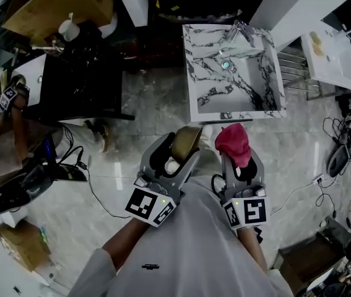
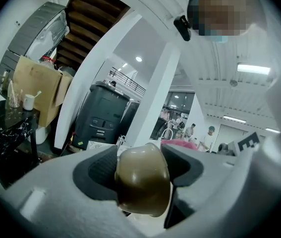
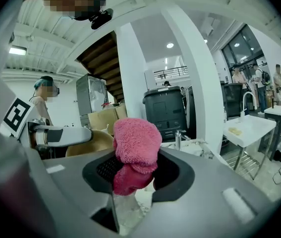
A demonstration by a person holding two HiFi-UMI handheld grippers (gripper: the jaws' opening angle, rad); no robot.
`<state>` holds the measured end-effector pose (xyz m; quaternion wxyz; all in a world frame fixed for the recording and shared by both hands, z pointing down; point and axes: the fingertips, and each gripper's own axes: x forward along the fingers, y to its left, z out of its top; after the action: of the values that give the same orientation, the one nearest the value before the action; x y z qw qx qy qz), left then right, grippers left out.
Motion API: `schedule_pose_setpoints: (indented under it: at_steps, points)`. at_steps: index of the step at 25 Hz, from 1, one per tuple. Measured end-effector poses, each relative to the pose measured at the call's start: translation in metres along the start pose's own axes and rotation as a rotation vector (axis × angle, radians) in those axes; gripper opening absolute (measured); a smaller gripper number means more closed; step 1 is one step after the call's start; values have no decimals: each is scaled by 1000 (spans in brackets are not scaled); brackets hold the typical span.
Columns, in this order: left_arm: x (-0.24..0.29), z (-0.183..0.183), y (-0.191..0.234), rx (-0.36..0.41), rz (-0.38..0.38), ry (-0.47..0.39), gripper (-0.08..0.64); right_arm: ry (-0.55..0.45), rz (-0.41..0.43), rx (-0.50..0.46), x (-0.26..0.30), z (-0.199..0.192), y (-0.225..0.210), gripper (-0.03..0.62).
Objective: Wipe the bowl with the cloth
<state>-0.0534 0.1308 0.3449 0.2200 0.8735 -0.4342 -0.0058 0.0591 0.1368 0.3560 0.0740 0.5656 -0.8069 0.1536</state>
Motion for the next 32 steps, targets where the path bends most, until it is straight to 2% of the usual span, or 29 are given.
schedule_pose_setpoints:
  at_steps: [7,15,20,26,32]
  points:
    - [96,41,9,22,14,-28,284,-17,28,-26,70,43,-75,152]
    - [163,66,27,-40,35,-74,284,-11,108,-66,116,70,-115,152]
    - [181,76,34,-43,9,-61,284,-9,134,-90,134,81,-113,152]
    - [189,90,47,-63,-53,-35,284,11,168,-109,147,87,-86,152]
    - [193,82,58,-113,-139,12,284,103,207,-196,162,68,-64,152]
